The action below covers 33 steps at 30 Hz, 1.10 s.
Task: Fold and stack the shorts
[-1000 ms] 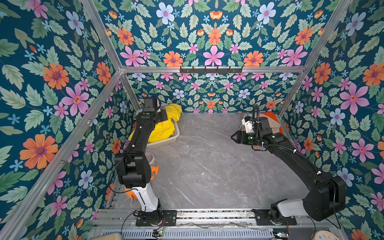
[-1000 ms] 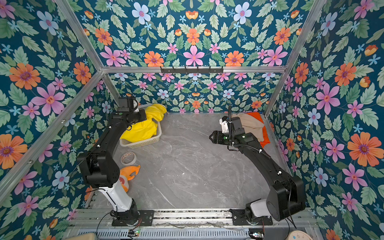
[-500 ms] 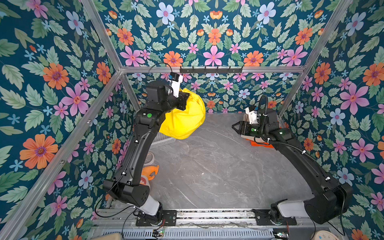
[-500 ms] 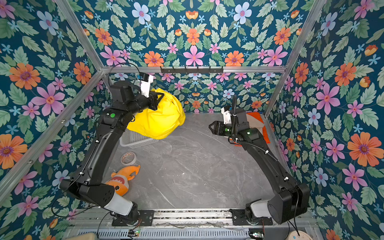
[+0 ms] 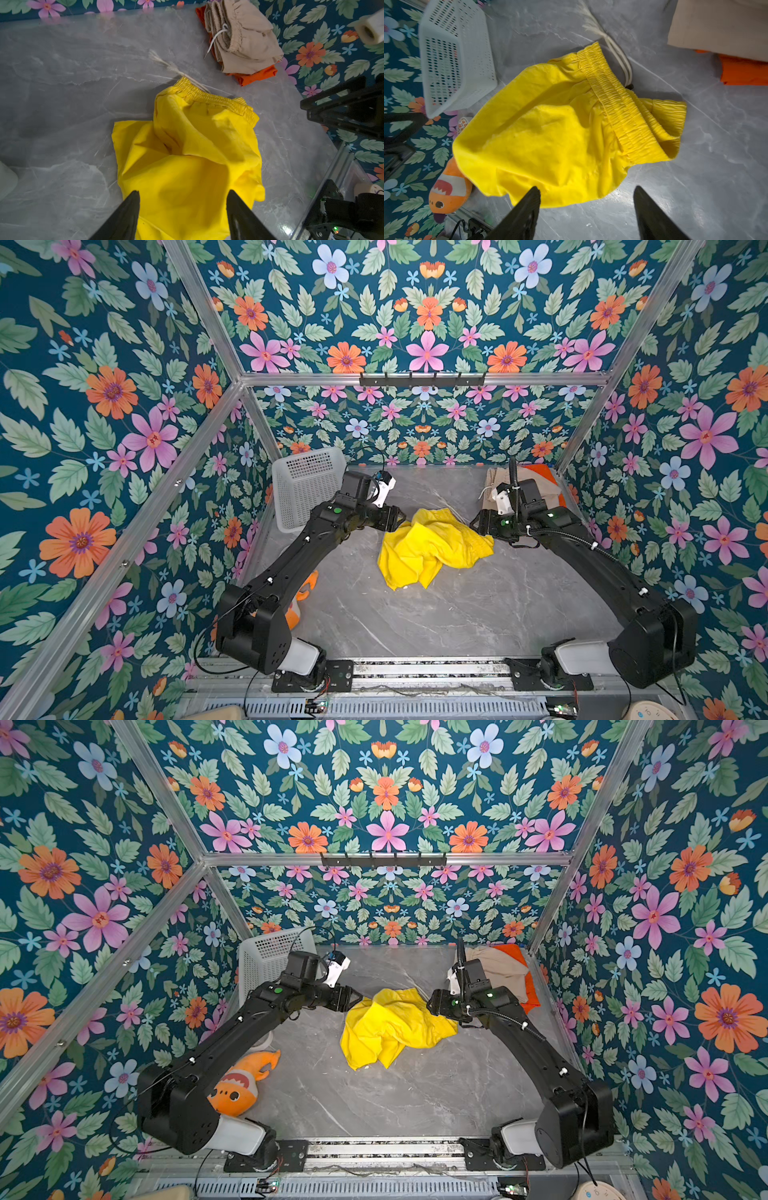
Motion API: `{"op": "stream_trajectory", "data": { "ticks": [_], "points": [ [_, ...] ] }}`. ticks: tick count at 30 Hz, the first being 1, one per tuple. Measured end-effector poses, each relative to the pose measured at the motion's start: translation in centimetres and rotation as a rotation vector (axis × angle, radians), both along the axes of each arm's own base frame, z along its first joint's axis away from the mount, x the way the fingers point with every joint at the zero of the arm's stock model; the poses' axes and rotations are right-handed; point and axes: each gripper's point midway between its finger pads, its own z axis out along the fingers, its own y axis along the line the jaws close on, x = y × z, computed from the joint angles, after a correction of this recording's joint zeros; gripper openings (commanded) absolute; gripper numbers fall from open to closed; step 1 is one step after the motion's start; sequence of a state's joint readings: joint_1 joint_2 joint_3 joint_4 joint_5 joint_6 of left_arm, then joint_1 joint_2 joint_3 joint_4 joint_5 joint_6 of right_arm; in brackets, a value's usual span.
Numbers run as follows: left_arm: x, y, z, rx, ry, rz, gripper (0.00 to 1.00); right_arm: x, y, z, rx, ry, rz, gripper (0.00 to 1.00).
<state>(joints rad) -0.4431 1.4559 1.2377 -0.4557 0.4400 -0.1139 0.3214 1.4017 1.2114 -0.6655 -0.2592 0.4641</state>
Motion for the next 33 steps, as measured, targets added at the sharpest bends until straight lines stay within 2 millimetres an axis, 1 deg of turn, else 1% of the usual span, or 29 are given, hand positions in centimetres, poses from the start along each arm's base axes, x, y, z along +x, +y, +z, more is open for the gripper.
{"op": "stream_trajectory", "data": {
  "ticks": [3, 5, 7, 9, 10, 13, 16, 18, 21, 23, 26, 28, 30, 31, 33],
  "points": [
    [0.7, -0.5, -1.1, -0.013, 0.024, 0.012, 0.71, 0.7, 0.2, -1.8, -0.015, 0.076, -0.004, 0.72],
    [1.3, -1.2, -2.1, -0.036, 0.056, 0.01, 0.71, 1.6, 0.4, -2.9, -0.005, 0.133, -0.015, 0.73],
    [1.7, -2.2, -3.1, -0.062, 0.092, 0.004, 0.73, 2.7, 0.0, -3.9, 0.005, 0.178, -0.044, 0.73],
    [2.3, -3.7, -3.2, -0.103, 0.104, -0.027, 0.75, 3.5, -0.4, -5.2, 0.012, 0.219, -0.071, 0.73],
    [2.5, -4.4, -3.0, -0.125, 0.108, -0.036, 0.75, 3.6, -0.4, -5.8, 0.017, 0.235, -0.075, 0.72],
    [3.4, -7.0, -2.1, -0.191, 0.112, -0.088, 0.76, 2.3, 0.8, -8.1, 0.037, 0.299, -0.041, 0.72],
    [3.5, -9.3, -2.1, -0.222, 0.115, -0.153, 0.75, 0.0, 1.7, -10.7, 0.045, 0.365, -0.025, 0.71],
    [2.7, -10.6, -2.9, -0.226, 0.138, -0.201, 0.75, -1.9, 1.8, -13.0, 0.051, 0.421, -0.033, 0.7],
    [1.6, -11.9, -4.4, -0.21, 0.168, -0.258, 0.75, -4.3, 1.1, -15.8, 0.047, 0.493, -0.077, 0.69],
    [0.8, -12.2, -5.7, -0.182, 0.193, -0.283, 0.75, -4.8, 1.3, -15.9, 0.06, 0.484, -0.081, 0.69],
    [-0.4, -12.4, -7.2, -0.129, 0.205, -0.315, 0.78, -5.2, 1.2, -15.4, 0.067, 0.449, -0.083, 0.69],
    [-0.8, -12.4, -7.9, -0.093, 0.2, -0.323, 0.79, -5.3, 1.0, -14.0, 0.074, 0.405, -0.084, 0.69],
    [-0.8, -12.3, -8.3, -0.058, 0.182, -0.33, 0.79, -5.0, 0.9, -11.4, 0.094, 0.322, -0.082, 0.7],
    [-0.5, -12.3, -8.2, -0.045, 0.162, -0.335, 0.79, -4.9, 0.8, -10.3, 0.104, 0.285, -0.081, 0.7],
    [0.9, -12.5, -7.8, -0.018, 0.102, -0.338, 0.79, -4.8, 0.4, -8.2, 0.125, 0.22, -0.088, 0.7]
  ]
}}
